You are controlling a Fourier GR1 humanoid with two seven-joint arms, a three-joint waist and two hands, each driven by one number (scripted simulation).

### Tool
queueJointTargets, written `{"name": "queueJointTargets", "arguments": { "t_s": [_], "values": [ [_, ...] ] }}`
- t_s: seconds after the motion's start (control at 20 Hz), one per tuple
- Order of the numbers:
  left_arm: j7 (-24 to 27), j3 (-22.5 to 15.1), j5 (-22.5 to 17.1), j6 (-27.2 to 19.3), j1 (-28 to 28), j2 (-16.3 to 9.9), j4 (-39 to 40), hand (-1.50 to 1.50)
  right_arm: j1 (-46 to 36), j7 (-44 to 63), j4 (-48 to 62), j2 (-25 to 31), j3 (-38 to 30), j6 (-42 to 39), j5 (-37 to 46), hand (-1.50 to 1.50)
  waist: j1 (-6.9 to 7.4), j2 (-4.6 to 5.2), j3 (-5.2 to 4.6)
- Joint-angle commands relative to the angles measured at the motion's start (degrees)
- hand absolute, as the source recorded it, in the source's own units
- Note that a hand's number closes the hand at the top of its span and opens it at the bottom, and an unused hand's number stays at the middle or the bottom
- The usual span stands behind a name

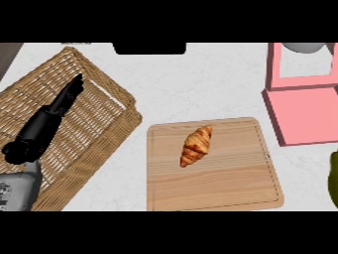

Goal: Pick the pear from the cutting board and place it in the cardboard box

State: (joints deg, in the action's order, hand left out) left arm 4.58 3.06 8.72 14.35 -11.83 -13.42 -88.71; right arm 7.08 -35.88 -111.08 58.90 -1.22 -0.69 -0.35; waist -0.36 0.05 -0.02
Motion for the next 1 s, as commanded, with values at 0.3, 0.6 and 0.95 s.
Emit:
{"name": "queueJointTargets", "arguments": {
  "t_s": [0.3,0.6,0.95],
  "values": [
    [0.94,-0.8,0.12,1.35,-0.86,0.43,0.15,0.0,-21.24,2.08,25.04,-0.31,3.06,-6.36,6.74,1.5,2.54,0.43,0.04],
    [1.74,-0.61,0.64,1.09,-4.02,0.63,3.68,0.0,-28.83,1.77,36.89,3.3,10.81,-14.23,15.96,1.5,3.82,1.03,0.01],
    [0.49,-1.45,1.13,0.97,-4.49,1.54,3.62,0.0,-41.32,-6.65,54.16,0.98,17.99,-16.82,29.8,1.5,4.18,1.07,0.07]
  ]
}}
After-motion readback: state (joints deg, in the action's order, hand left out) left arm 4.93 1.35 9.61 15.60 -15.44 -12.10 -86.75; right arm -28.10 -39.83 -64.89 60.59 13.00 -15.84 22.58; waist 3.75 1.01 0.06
